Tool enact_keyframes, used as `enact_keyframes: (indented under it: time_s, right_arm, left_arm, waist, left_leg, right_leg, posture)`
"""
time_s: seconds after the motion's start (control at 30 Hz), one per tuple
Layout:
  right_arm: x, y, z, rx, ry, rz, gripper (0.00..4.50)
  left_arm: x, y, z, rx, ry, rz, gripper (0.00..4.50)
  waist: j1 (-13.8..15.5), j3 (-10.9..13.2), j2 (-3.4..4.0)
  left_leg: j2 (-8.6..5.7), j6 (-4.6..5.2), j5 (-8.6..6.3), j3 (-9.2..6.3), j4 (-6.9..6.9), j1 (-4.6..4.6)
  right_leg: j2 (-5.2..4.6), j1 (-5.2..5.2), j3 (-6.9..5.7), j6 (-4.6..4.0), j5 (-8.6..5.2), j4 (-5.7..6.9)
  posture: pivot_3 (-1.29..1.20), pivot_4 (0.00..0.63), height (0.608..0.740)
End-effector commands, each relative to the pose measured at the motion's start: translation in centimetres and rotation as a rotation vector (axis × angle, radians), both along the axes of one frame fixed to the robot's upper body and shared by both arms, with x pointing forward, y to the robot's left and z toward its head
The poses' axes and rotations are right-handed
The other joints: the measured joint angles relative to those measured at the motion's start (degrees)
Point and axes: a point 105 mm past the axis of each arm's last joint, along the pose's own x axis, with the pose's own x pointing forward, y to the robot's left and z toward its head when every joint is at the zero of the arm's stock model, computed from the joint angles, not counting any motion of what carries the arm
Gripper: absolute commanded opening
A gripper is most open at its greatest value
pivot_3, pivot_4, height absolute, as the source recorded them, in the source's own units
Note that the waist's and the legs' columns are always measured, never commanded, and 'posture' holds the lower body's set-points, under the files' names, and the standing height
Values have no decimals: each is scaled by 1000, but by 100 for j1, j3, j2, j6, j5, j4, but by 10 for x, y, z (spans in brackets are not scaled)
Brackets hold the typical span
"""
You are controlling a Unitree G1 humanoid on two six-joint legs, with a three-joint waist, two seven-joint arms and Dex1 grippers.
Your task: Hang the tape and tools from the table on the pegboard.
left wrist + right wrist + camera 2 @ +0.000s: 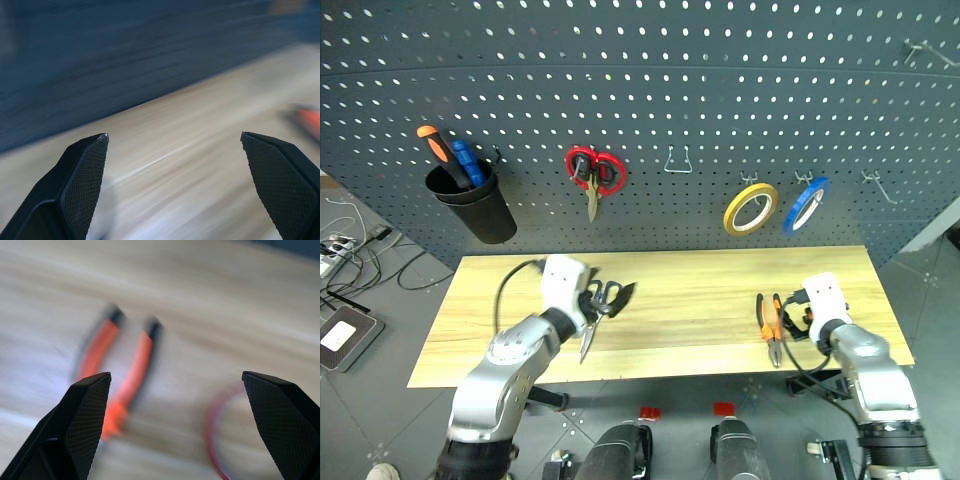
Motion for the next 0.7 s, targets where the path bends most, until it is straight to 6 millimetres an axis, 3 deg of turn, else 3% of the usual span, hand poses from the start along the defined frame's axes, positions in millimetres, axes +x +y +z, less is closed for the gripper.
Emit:
enact_keyframes:
  time_s: [0.03, 0.2, 0.4, 0.63, 0.7]
  right_arm:
    - [6, -21, 14, -13, 23, 19, 4500]
    - [14, -33, 21, -16, 63, 51, 4500]
    - [21, -19, 25, 46, 105, 122, 4500]
    - [26, -5, 29, 60, 108, 170, 4500]
    - [26, -7, 22, 56, 125, 162, 4500]
  left_arm:
    - [-11, -37, 6, -14, 8, -302, 4477]
    - [-6, -65, 7, 19, -21, -505, 4477]
    - [-4, -90, 5, 60, -68, -653, 4477]
    - [0, -99, 2, 107, -100, -729, 4477]
    - [4, -99, 3, 100, -100, -721, 4477]
  waist:
    - [-86, 104, 1]
    - [-311, 350, -14]
    - [-471, 627, -28]
    - [-482, 869, -32]
    - [-481, 917, -39]
  left_leg:
    - [1, 1, 1, 0, -1, -3]
    - [16, 0, 2, -2, -1, -4]
    - [16, -2, 3, 2, 9, -4]
    - [14, -7, 6, 8, 17, -6]
    - [14, -9, 7, 8, 19, -5]
  right_leg:
    - [-1, -3, -1, 0, 0, -3]
    - [-3, -5, 3, 0, 0, 2]
    - [-9, -6, 0, 2, 1, 14]
    - [-12, -13, -7, 10, 3, 25]
    - [-13, -13, -8, 10, 3, 29]
  posture:
    - [-234, 359, 740]
    - [-285, 409, 740]
    - [-303, 452, 740]
    - [-309, 489, 740]
    - [-298, 495, 740]
